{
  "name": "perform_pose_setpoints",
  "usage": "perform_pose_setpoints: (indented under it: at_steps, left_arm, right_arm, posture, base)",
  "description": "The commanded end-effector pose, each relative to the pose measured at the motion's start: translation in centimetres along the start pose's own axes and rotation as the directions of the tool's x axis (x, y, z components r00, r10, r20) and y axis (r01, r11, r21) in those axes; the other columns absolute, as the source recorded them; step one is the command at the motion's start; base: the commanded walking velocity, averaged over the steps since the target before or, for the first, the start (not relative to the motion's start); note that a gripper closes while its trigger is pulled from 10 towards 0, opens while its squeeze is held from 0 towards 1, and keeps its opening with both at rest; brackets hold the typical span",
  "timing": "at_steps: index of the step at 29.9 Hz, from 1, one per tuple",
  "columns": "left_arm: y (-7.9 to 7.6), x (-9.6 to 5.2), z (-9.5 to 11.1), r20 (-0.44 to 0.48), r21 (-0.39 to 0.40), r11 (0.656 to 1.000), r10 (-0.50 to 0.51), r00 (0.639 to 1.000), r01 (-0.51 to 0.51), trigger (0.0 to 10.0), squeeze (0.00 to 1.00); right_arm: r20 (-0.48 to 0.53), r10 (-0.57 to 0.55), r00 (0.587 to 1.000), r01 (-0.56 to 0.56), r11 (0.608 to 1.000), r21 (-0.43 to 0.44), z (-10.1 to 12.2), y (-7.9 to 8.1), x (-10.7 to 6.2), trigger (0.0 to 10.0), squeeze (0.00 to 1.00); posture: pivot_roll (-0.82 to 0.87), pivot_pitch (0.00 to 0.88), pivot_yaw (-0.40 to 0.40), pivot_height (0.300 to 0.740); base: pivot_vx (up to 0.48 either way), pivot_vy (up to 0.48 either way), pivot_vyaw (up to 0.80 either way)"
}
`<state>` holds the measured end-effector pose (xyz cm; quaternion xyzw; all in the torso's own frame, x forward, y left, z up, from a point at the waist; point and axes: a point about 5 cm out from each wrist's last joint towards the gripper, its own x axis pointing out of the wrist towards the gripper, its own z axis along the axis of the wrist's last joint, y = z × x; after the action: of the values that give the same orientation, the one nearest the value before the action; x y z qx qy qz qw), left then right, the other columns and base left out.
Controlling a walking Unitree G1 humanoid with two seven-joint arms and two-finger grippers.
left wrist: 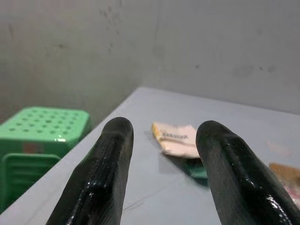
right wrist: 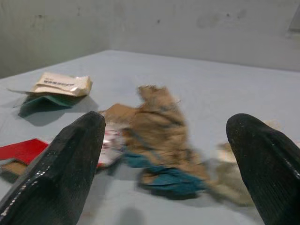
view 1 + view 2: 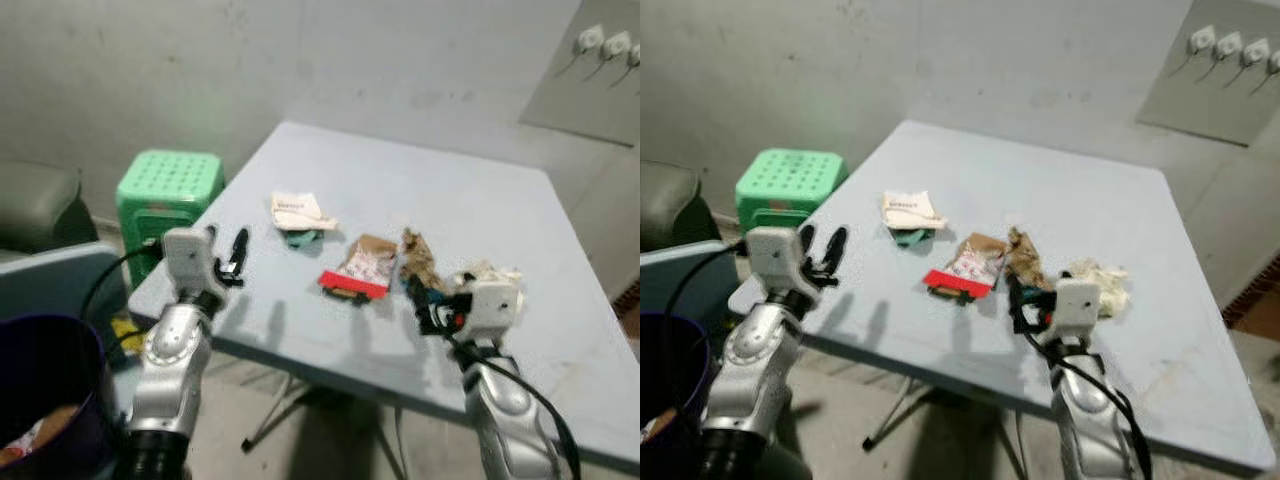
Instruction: Picking trash to rubbish bin
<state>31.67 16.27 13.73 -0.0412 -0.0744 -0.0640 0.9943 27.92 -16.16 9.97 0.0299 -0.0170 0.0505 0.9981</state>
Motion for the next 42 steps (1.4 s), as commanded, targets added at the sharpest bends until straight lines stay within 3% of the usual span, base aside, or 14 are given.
perform_pose_setpoints:
  at_steps: [1,6,13,18,20,24,26,30,36,42]
  left_arm:
    - [-1.1,0.3,0.0,-0.002,-0.015,0.999,-0.03,1.0,0.03,10.0,0.0]
    - [-1.2,0.2,0.0,0.0,-0.016,0.999,-0.032,0.999,0.032,10.0,0.0]
    - [-1.4,0.5,0.1,-0.02,-0.052,0.999,-0.011,1.0,0.01,10.0,0.0]
    - [-1.9,0.6,0.2,-0.03,-0.032,0.999,-0.036,0.999,0.035,10.0,0.0]
    - [-2.7,0.8,0.3,-0.041,-0.007,0.995,-0.103,0.994,0.103,10.0,0.0]
    - [-3.1,0.9,0.2,-0.056,-0.006,0.991,-0.134,0.989,0.134,10.0,0.0]
    - [-3.9,0.9,0.2,-0.072,-0.006,0.983,-0.181,0.981,0.181,10.0,0.0]
    - [-4.8,0.9,0.4,-0.074,0.001,0.971,-0.239,0.968,0.239,10.0,0.0]
    - [-6.9,0.3,0.1,-0.095,0.044,0.924,-0.374,0.922,0.38,10.0,0.0]
    - [-7.7,0.1,0.2,-0.096,0.047,0.91,-0.407,0.909,0.412,10.0,0.0]
  right_arm:
    - [0.004,-0.018,1.0,0.018,1.0,-0.017,0.3,-0.8,-0.2,10.0,0.0]
    - [0.002,-0.017,1.0,0.017,1.0,-0.018,0.3,-0.8,-0.3,10.0,0.0]
    - [-0.036,-0.026,0.999,0.026,1.0,-0.008,0.0,-0.8,-0.3,10.0,0.0]
    - [-0.066,-0.027,0.997,0.028,1.0,0.014,-0.2,-0.8,-0.3,10.0,0.0]
    - [-0.059,0.004,0.998,-0.006,1.0,-0.025,0.2,-1.3,-0.2,10.0,0.0]
    - [-0.071,0.023,0.997,-0.027,0.998,-0.054,0.3,-1.7,-0.1,10.0,0.0]
    - [-0.097,0.052,0.994,-0.063,0.992,-0.113,0.3,-2.4,0.0,10.0,0.0]
    - [-0.12,0.091,0.989,-0.107,0.986,-0.131,0.5,-3.1,0.3,10.0,0.0]
    - [-0.128,0.153,0.98,-0.174,0.969,-0.177,1.5,-4.1,1.6,10.0,0.0]
    - [-0.15,0.211,0.966,-0.238,0.95,-0.202,2.0,-4.5,2.8,10.0,0.0]
  posture:
    - [0.02,0.0,-0.062,0.74]
    - [0.02,0.0,-0.061,0.74]
    - [0.02,0.0,-0.06,0.74]
    - [0.02,0.0,-0.059,0.74]
    - [0.02,0.0,-0.059,0.74]
    - [0.01,0.0,-0.058,0.74]
    - [0.01,0.0,-0.06,0.74]
    - [0.01,0.0,-0.062,0.74]
    - [0.01,0.0,-0.063,0.74]
    - [0.01,0.0,-0.062,0.74]
  base:
    - [0.0,-0.398,0.0]
    - [0.0,-0.373,0.0]
    - [0.0,0.0,0.0]
    - [0.0,0.0,0.0]
    - [0.0,0.0,0.0]
    - [0.0,0.0,0.0]
    - [0.0,0.0,0.0]
    - [0.0,0.0,0.0]
    - [0.0,0.0,0.0]
    - [0.0,0.0,0.0]
